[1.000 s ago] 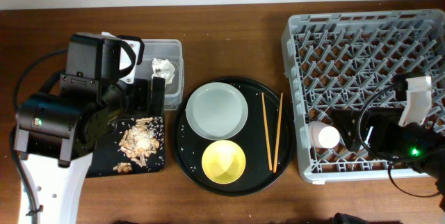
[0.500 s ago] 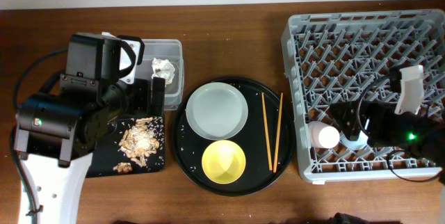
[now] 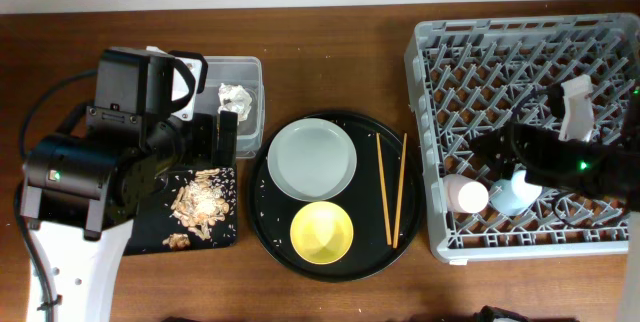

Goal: Sort waste into correct bins and load items into the dishwasher rack
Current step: 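Set the white plate down on the round tray and retract the left arm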

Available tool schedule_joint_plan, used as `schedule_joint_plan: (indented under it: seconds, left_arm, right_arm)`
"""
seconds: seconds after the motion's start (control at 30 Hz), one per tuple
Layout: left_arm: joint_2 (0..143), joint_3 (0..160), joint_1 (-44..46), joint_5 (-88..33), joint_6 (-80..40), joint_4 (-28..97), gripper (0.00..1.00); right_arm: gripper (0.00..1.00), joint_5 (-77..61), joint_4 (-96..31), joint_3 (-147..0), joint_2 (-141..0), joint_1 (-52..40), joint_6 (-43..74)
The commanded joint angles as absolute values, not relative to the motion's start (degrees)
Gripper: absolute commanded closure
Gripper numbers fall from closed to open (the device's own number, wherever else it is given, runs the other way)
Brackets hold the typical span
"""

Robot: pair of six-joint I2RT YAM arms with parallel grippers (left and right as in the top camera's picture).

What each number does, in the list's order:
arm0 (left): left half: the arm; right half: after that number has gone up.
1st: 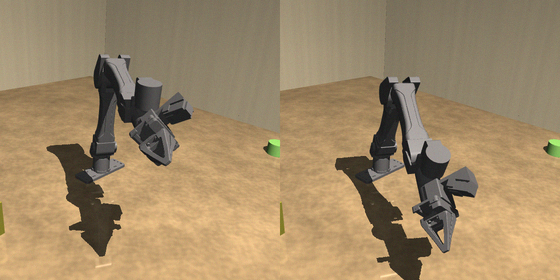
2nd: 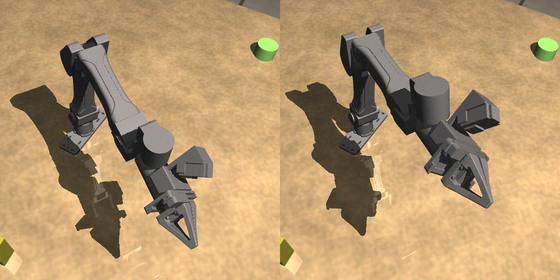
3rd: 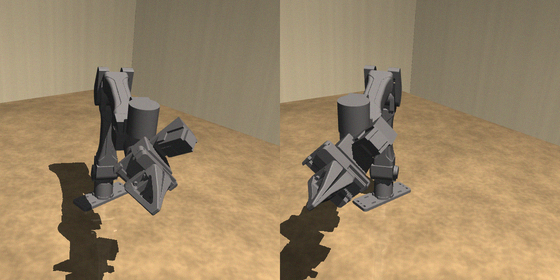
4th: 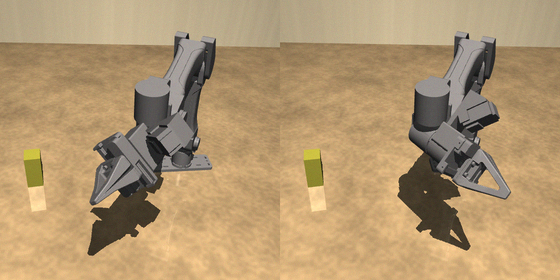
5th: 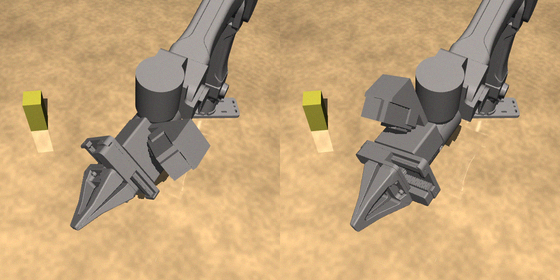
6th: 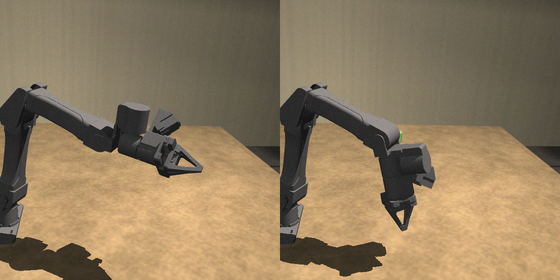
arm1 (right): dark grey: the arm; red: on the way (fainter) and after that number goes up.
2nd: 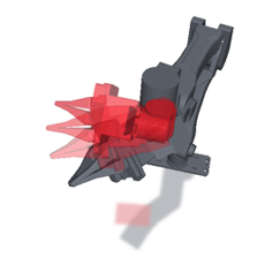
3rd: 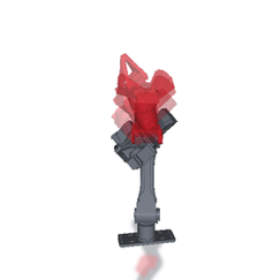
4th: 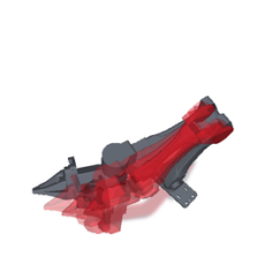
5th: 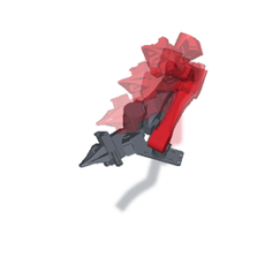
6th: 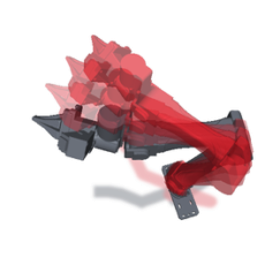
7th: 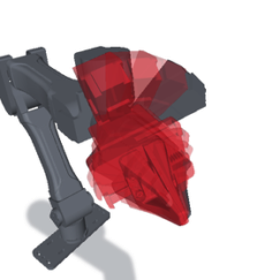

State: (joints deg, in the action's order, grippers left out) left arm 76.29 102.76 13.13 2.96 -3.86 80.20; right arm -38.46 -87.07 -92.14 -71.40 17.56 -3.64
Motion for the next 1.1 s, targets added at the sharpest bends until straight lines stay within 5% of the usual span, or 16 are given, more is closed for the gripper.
schedule_joint_plan:
  seconds: [0.0, 0.1, 0.23, 0.8, 0.9, 1.07]
  left_arm:
    - [75.57, 103.13, 13.13, 2.52, -2.96, 80.29, 0.01]
    - [75.57, 103.13, 13.13, 2.52, -2.94, 80.29, 0.01]
    - [75.57, 103.13, 13.13, 2.52, -2.94, 80.29, 0.01]
    - [70.83, 103.04, 13.13, 4.47, -2.26, 79.94, 0.01]
    - [63.92, 97.06, 13.13, 5.34, -0.05, 65.84, 0.01]
    - [40.73, 61.23, 13.13, 3.97, 0.05, 33.12, 0.01]
  right_arm:
    - [0.01, -38.54, -90.48, -92.53, -72.99, 17.21, -4.86]
    - [0.02, -31.97, -88.07, -92.6, -68.73, 15.09, -11.49]
    - [0.02, -12.51, -81.19, -92.58, -57.63, 14.11, -1.48]
    - [0.02, -12.16, -79.02, -92.58, -53.63, 14.11, -1.43]
    - [0.02, -12.16, -79.05, -92.58, -53.63, 14.11, -1.43]
    - [0.02, -12.16, -79.02, -92.58, -53.63, 14.11, -1.43]
